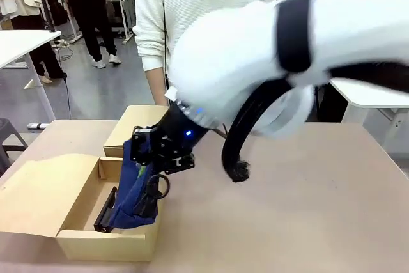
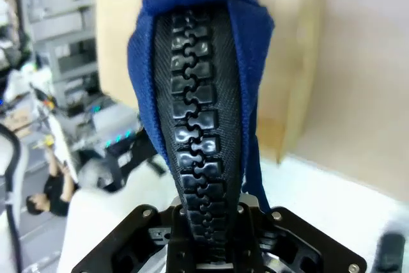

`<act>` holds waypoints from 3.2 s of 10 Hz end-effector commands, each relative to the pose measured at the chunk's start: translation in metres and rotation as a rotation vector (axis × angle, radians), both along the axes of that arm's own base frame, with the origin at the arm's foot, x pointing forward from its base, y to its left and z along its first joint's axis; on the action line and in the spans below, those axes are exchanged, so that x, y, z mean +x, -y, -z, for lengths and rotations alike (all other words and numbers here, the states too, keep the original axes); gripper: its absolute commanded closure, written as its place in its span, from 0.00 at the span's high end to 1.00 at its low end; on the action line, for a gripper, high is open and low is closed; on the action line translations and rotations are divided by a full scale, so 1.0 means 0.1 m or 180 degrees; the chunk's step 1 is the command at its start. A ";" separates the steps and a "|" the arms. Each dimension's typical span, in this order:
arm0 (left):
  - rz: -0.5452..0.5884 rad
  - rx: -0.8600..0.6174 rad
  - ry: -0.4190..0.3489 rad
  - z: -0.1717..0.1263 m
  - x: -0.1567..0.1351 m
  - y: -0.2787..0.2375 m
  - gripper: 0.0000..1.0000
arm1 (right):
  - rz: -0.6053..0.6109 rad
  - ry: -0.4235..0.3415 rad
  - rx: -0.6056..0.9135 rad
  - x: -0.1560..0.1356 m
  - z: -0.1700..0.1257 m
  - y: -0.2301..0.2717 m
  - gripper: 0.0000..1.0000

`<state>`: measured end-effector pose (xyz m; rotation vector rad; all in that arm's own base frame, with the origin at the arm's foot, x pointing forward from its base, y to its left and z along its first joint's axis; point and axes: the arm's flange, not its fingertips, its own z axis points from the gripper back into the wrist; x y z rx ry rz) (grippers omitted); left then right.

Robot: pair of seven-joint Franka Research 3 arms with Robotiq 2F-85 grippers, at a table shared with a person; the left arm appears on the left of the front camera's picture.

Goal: Place items inside the box.
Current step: Pick up a Pencil pouch or Stapler and place it inside the Mailer Box closest to the robot.

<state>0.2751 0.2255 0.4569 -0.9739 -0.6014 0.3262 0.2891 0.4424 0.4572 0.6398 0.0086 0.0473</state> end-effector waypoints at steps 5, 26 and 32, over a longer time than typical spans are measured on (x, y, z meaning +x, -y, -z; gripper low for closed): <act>0.0010 -0.0028 0.0093 0.00 0.00 0.01 1.00 | 0.0691 0.0157 -0.0262 0.05 0.12 -0.17 0.07; 0.0010 -0.0028 0.0093 0.00 0.00 0.01 1.00 | 0.0598 -0.0471 -0.0789 0.56 0.98 -0.85 0.07; 0.0010 -0.0028 0.0093 0.00 0.00 0.01 1.00 | 0.0645 -0.0375 -0.0981 0.56 1.03 -0.82 1.00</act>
